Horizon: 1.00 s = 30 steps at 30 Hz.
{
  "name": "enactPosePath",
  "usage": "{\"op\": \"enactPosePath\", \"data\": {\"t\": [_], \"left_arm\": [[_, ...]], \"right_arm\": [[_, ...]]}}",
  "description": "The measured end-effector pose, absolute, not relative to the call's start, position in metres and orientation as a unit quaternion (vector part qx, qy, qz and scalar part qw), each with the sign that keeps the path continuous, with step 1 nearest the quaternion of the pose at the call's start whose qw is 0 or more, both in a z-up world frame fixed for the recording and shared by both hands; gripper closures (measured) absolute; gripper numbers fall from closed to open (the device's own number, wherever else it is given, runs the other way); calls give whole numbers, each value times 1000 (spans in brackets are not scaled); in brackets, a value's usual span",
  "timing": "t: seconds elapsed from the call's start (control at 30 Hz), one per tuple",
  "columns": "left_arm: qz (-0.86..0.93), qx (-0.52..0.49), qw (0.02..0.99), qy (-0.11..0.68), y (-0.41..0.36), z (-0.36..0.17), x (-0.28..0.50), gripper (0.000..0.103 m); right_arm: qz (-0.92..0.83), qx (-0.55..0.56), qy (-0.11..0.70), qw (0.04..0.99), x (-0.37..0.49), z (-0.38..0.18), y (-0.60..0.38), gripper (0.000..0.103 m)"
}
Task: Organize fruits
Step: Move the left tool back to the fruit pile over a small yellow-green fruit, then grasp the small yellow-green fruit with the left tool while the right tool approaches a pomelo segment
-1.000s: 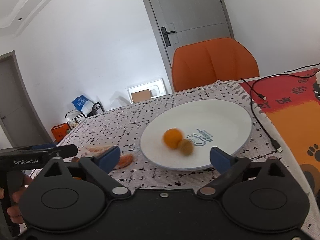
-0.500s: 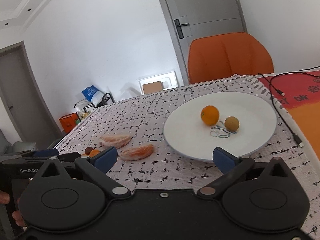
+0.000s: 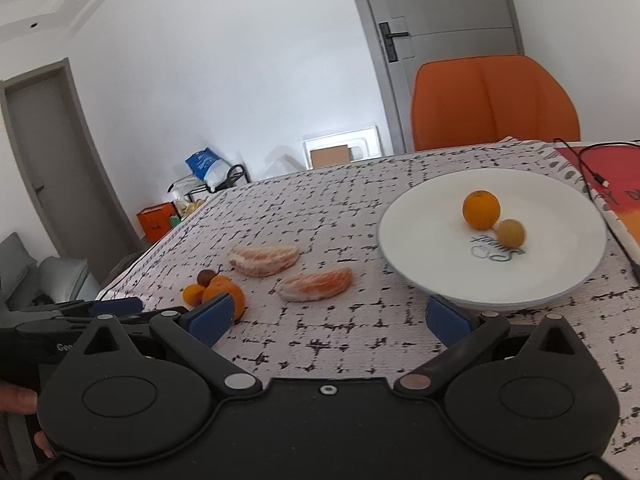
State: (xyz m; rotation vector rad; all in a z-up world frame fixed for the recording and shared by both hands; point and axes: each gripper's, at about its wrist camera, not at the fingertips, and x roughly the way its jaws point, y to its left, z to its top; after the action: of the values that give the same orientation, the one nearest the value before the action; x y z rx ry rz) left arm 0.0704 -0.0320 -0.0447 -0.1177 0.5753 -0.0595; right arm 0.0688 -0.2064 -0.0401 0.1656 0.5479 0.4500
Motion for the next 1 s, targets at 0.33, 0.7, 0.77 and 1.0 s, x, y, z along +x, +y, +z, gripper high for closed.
{"op": "enactPosePath", "data": {"t": [0.33,0.7,0.77,1.0], "left_arm": [[-35,-84,952,294,-29,-55,73,46],[-60,-95,946,303,-29,-63,75,81],[-56,-97,948,299,-24,-60,75,81],[-37,-104,949,297,-9,-58,77,81]], "right_arm": [[226,55,274,933,71,-45,-186,1],[227,48,288,929,82,-51,-175,6],[228,41,289,929,85,-52,-170,7],[222,20,289,931,96,-52,-155,15]]}}
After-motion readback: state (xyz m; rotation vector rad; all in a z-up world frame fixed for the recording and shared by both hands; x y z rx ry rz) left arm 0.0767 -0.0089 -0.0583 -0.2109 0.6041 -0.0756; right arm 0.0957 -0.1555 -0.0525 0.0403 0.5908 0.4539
